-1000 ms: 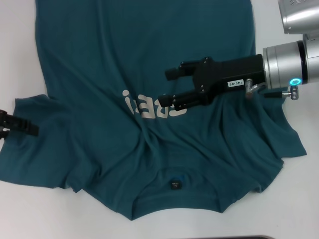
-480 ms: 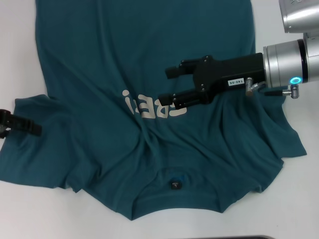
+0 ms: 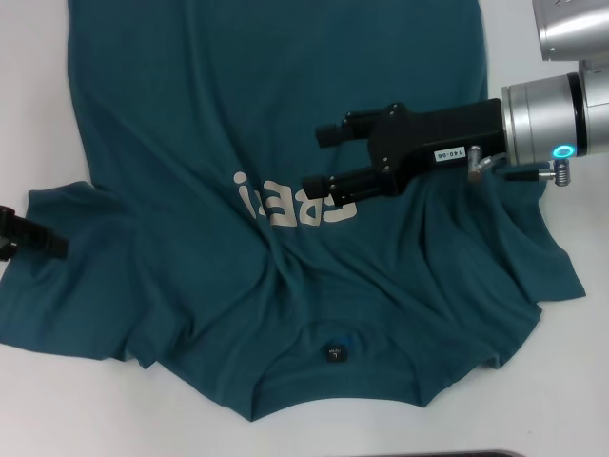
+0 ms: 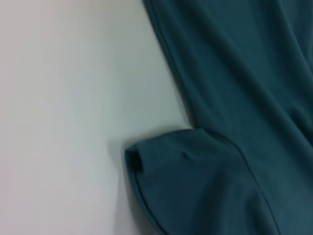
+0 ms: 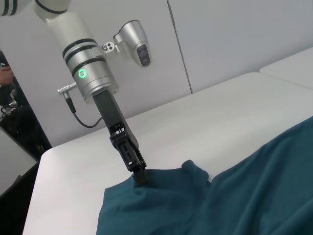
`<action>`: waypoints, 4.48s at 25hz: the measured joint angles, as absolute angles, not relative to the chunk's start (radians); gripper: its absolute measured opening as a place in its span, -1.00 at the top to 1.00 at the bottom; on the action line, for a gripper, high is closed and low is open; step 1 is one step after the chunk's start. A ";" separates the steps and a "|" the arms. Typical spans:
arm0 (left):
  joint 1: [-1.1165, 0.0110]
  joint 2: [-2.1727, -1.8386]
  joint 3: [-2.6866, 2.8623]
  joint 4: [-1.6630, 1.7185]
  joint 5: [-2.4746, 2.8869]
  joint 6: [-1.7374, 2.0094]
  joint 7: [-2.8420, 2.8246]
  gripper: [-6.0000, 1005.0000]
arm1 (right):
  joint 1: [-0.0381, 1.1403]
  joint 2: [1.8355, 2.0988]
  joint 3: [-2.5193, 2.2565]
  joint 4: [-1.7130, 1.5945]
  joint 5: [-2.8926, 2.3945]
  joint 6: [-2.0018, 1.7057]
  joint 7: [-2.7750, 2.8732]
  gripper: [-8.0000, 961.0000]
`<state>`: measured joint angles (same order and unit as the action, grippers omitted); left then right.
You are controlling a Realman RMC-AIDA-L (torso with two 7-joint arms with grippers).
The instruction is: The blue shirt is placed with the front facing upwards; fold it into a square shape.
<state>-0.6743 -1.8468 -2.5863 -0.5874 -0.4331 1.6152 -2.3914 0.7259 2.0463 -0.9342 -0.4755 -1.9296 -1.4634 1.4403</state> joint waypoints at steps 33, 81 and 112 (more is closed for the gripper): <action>-0.687 -1.812 -2.571 -0.598 -0.405 1.614 -2.404 0.89 | 0.732 2.051 -0.934 -0.476 -1.929 -1.440 1.431 -0.84; -0.703 -1.783 -2.572 -0.653 -0.384 1.635 -2.461 0.30 | 0.747 2.055 -0.947 -0.476 -1.933 -1.405 1.414 -0.84; -0.712 -1.817 -2.571 -0.591 -0.311 1.571 -2.459 -0.07 | 0.748 2.052 -0.957 -0.476 -1.933 -1.389 1.419 -0.84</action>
<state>-0.7122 -1.8174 -2.5714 -0.5915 -0.3105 1.5709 -2.4591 0.7483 2.0515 -0.9572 -0.4755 -1.9328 -1.3888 1.4190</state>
